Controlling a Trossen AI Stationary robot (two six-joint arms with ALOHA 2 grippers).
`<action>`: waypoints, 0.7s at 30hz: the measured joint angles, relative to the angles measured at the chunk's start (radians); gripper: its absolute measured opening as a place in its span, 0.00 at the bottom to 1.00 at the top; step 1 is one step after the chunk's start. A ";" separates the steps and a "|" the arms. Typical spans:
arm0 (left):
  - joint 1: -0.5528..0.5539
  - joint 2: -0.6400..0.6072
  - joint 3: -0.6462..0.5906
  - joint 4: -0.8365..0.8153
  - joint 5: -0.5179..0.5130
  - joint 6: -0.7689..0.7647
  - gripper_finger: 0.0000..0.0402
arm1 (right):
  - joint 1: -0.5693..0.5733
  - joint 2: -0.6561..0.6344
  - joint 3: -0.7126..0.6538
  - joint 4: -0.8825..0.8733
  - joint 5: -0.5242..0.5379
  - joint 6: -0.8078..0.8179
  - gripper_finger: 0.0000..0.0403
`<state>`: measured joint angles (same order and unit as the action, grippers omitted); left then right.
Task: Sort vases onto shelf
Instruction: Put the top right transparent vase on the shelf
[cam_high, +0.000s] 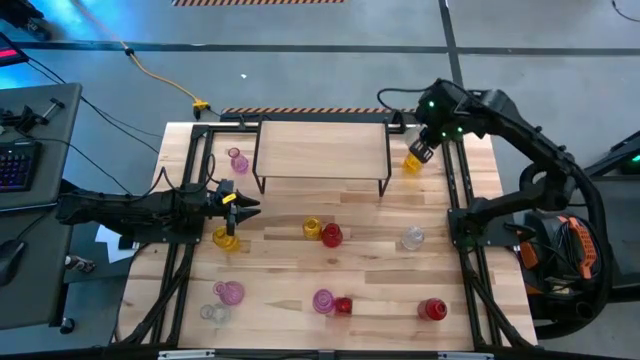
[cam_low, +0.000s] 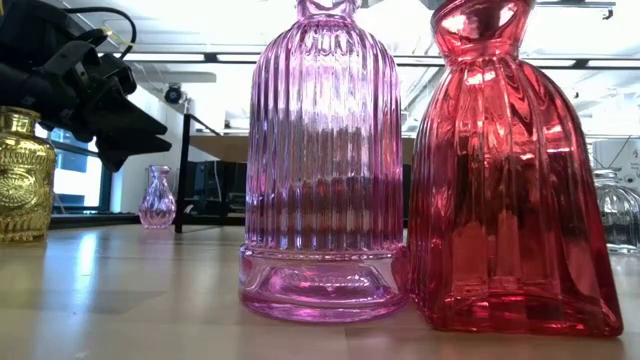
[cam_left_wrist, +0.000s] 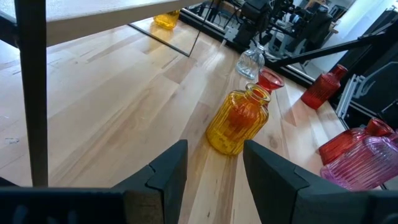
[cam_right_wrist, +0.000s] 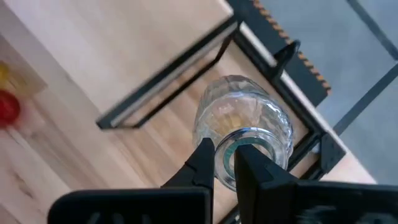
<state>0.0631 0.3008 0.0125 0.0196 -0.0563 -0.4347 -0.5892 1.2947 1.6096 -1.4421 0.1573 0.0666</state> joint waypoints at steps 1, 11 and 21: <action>0.000 0.000 0.000 0.000 0.000 0.000 0.37 | 0.000 0.015 0.027 -0.001 0.003 -0.010 0.02; 0.000 0.000 0.000 0.000 0.000 0.000 0.37 | -0.007 0.279 0.372 -0.129 0.031 -0.087 0.02; 0.000 0.000 0.000 0.000 0.000 0.000 0.37 | -0.006 0.476 0.560 -0.129 -0.002 -0.128 0.02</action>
<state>0.0631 0.3012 0.0124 0.0196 -0.0563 -0.4347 -0.5957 1.7708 2.1700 -1.5707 0.1552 -0.0612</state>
